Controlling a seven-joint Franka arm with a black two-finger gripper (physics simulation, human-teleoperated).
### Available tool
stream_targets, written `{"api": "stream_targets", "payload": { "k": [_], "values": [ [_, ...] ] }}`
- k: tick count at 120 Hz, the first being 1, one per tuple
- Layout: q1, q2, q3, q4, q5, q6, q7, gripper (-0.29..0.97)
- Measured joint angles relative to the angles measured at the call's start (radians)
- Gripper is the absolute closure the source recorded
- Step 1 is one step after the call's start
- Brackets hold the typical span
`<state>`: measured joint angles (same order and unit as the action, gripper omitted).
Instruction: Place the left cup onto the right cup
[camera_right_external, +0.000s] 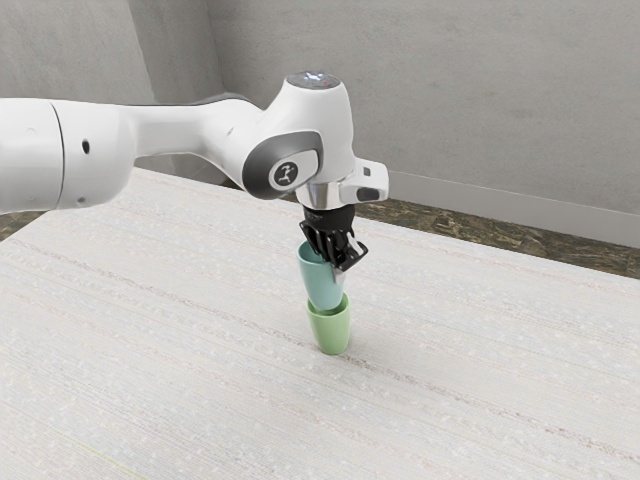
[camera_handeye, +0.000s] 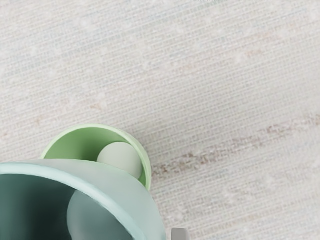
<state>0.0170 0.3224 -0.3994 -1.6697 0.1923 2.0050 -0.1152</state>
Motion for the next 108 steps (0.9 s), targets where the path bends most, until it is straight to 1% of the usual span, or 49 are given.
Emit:
{"api": "stream_targets", "payload": {
  "k": [108],
  "values": [
    [0.002, 0.034, 0.002, 0.021, 0.033, 0.011, -0.007, 0.78]
  ]
}}
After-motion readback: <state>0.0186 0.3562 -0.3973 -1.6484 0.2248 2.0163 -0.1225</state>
